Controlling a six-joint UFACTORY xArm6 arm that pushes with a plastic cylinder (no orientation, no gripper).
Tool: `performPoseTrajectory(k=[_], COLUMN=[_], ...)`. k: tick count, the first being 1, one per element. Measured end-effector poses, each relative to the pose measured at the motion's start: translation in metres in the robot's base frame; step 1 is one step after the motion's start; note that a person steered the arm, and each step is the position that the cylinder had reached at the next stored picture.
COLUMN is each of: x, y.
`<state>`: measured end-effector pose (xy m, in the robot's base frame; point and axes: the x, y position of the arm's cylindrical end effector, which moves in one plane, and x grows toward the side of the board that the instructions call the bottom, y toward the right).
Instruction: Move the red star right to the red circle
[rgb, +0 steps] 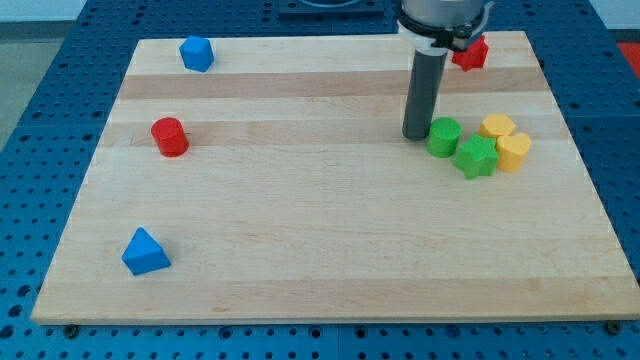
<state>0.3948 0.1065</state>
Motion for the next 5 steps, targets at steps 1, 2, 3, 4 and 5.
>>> performPoseTrajectory(k=[1,2,3,4,5], x=[0.0,-0.002,-0.027,-0.058,-0.07], y=[0.005,0.007,0.007,0.012,0.047])
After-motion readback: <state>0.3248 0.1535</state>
